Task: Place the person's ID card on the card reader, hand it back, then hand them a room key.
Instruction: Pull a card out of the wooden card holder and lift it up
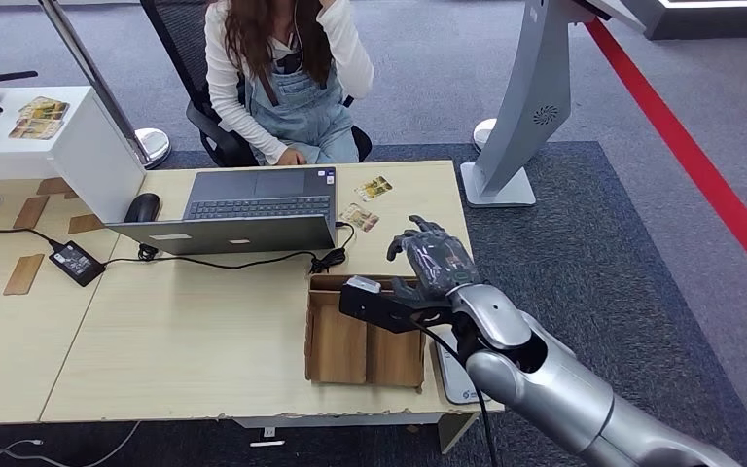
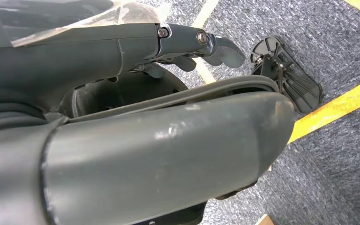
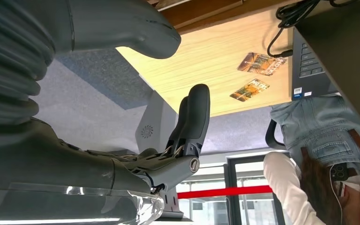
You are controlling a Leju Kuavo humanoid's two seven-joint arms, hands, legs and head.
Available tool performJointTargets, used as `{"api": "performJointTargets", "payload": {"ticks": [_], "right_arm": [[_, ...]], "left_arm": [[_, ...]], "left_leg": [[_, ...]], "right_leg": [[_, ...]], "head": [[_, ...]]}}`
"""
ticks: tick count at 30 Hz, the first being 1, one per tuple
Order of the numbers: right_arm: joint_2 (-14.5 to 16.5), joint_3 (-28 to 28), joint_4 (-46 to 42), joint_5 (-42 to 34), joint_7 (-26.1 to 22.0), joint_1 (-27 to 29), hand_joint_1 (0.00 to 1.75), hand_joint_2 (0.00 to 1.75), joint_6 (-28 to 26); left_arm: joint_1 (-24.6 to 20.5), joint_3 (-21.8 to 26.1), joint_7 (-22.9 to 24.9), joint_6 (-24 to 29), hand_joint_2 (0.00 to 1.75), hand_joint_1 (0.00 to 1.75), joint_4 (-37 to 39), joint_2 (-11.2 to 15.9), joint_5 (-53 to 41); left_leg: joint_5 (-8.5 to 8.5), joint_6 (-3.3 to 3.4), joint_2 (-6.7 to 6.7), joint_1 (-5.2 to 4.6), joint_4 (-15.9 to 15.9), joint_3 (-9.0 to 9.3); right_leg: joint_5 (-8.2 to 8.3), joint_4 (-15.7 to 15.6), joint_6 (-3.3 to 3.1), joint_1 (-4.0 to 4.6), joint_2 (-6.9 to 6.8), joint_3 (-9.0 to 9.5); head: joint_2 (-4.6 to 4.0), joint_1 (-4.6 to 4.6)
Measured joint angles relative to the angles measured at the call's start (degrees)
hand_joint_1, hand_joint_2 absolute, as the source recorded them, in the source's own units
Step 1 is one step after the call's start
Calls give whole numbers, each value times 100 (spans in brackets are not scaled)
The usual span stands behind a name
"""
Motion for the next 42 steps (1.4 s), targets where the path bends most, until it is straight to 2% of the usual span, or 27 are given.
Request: {"api": "performJointTargets", "payload": {"ticks": [12, 21, 26, 35, 42], "right_arm": [[4, -3, -287, 24, 10, 263, 68, 175, -21], [8, 20, -604, 141, 52, 456, 72, 175, 14], [10, 53, -627, 228, 52, 490, 78, 175, 8], [17, 103, -526, 238, 48, 535, 105, 175, 7], [86, 139, -307, 238, 20, 561, 106, 175, -5]], "left_arm": [[1, 9, 3, 24, 0, 0, 0, 7, 62], [-1, 23, 13, 72, 0, 0, -1, 7, 68], [-4, 27, 33, 87, 0, 0, -2, 7, 57], [-6, 31, 50, 87, 0, 0, -2, 7, 40], [-7, 31, 62, 86, 0, 0, -2, 7, 19]], "left_leg": [[0, 0, 0, 0, 0, 4], [0, 0, 0, 0, 0, 1], [0, 0, 0, 0, 0, 1], [0, 0, 0, 0, 0, -1], [0, 0, 0, 0, 0, -1]], "right_leg": [[0, 0, 0, 0, 0, 0], [0, 0, 0, 0, 0, 0], [0, 0, 0, 0, 0, 1], [0, 0, 0, 0, 0, 0], [0, 0, 0, 0, 0, 0]], "head": [[0, 0], [1, 0], [0, 0], [0, 0], [0, 0]]}}
